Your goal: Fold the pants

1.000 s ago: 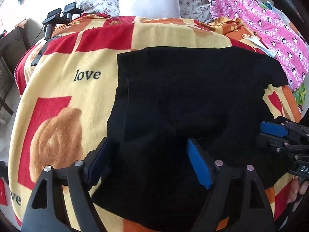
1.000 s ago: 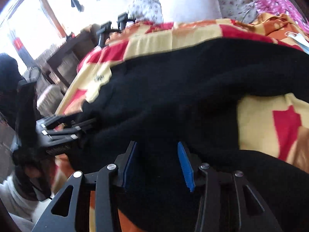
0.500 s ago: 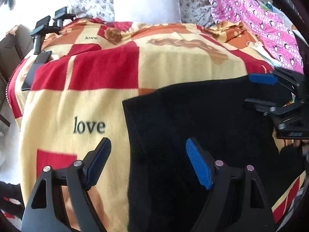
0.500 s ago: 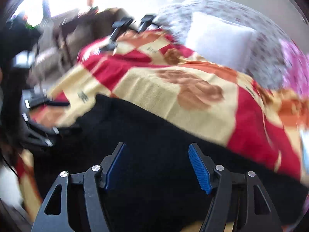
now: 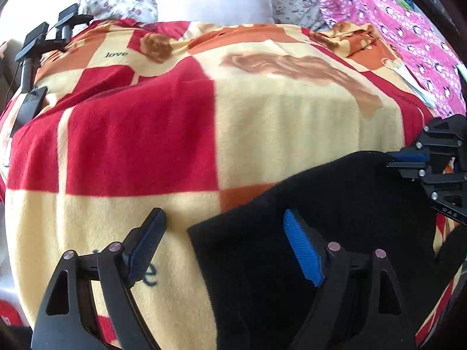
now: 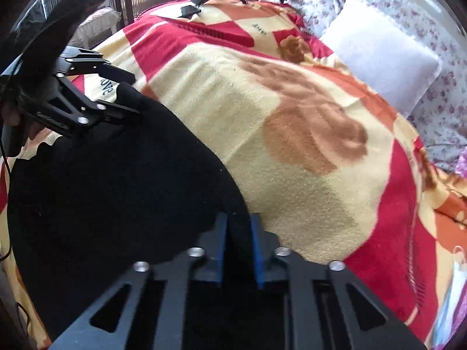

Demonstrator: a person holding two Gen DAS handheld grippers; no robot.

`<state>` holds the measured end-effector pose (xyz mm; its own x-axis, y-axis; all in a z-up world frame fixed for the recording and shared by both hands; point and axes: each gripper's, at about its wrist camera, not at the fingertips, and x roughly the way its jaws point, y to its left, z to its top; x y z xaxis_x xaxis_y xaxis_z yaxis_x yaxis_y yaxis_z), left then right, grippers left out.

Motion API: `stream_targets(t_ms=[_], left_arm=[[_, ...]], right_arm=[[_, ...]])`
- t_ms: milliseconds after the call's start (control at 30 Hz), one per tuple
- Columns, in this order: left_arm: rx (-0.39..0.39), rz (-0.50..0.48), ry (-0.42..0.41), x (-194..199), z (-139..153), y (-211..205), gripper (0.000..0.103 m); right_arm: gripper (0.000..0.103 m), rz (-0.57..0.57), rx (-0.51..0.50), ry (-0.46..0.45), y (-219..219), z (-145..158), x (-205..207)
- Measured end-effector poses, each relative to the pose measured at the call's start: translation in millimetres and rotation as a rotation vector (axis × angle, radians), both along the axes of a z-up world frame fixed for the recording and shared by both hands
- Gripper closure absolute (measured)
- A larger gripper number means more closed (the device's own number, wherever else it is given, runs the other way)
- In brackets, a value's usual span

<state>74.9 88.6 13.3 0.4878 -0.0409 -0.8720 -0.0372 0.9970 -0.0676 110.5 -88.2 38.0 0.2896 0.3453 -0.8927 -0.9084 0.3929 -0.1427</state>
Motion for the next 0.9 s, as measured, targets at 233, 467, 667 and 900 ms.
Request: stream_targets(t_ms=[233, 467, 667, 900], left_arm=[[-0.085, 0.017, -0.119, -47.8, 46.8, 9.6, 0.021], [-0.144, 0.108, -0.252, -129.6, 101.4, 40.4, 0.02], [-0.122, 0.1, -0.258, -158.5, 106.6, 26.3, 0.02], [-0.045, 0.017, -0.184, -168.1, 73.5, -26.1, 0.02]], right_arm=[[0.097, -0.039, 0.168, 0.02, -44.4, 58.6, -61.8], [0.097, -0.103, 0.317, 0.09, -100.9, 78.2, -153.7], [0.098, -0.15, 0.467, 0.199, -113.7, 43.6, -227.5], [0.092, -0.292, 0.485, 0.252, -107.9, 9.8, -219.8]])
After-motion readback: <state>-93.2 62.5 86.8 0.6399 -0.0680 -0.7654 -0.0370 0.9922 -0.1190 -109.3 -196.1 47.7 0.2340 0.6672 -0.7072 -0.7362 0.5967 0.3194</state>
